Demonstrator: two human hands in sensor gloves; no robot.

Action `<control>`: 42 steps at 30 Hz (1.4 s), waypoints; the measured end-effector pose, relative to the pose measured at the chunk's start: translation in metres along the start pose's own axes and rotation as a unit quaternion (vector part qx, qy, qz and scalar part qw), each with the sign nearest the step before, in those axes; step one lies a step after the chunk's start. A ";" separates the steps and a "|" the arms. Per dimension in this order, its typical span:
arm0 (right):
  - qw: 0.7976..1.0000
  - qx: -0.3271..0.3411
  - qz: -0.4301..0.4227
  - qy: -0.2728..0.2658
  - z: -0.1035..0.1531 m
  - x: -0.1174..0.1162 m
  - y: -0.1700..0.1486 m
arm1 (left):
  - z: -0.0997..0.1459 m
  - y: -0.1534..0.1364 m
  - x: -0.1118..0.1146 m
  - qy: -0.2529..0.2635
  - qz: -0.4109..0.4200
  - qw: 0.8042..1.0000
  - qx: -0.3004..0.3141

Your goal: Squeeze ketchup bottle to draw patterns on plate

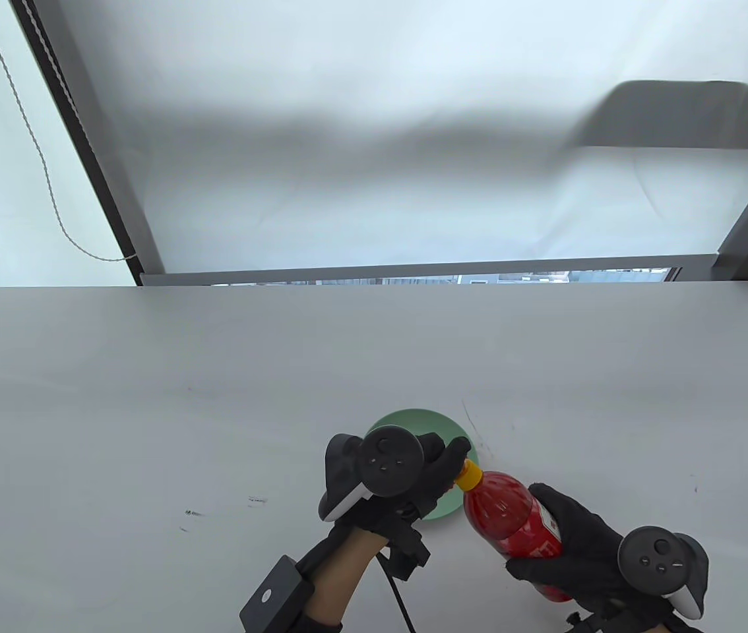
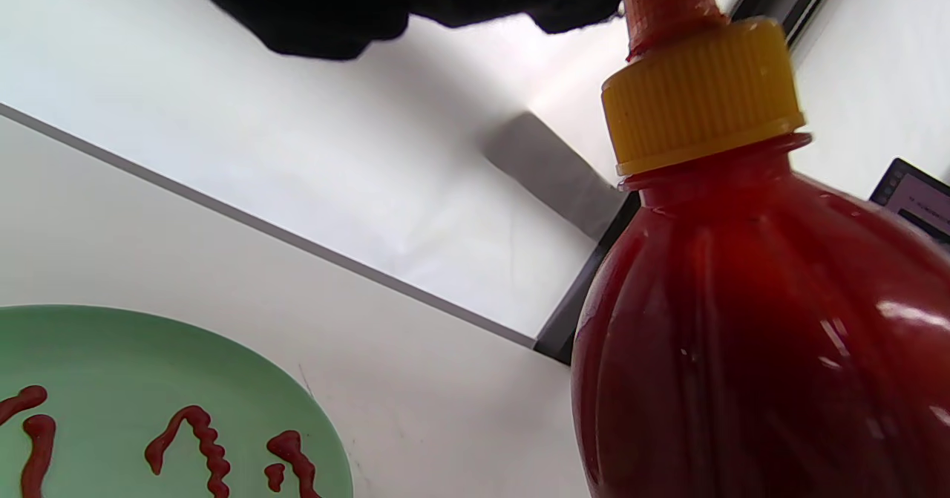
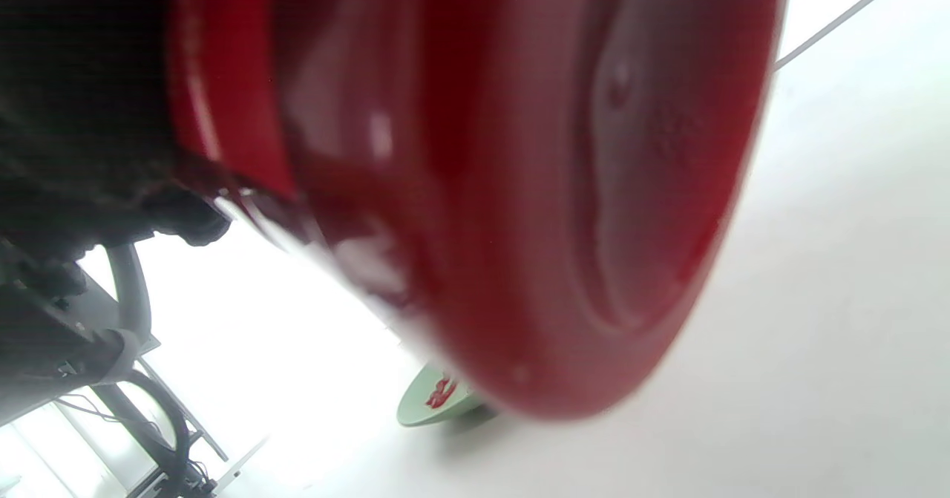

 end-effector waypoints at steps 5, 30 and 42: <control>0.998 0.026 0.057 -0.022 0.002 0.001 0.005 | -0.006 -0.007 0.006 -0.059 0.035 0.998 -0.006; 0.994 0.083 0.023 0.069 0.005 -0.006 0.013 | 0.003 0.001 0.001 -0.137 0.086 0.969 0.189; 0.994 0.080 0.040 0.067 0.007 -0.002 0.014 | 0.009 0.003 -0.005 -0.138 0.057 0.973 0.175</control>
Point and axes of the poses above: the tracker on the back of each hand, its own y axis roughly to the thumb side, its own z axis roughly from the fingertips to the wrist, x = y × z, the point moved 1 cm from there along -z, roughly from the wrist to the fingertips, and after that the axes turned 15 degrees about -x, right-handed, at the moved point
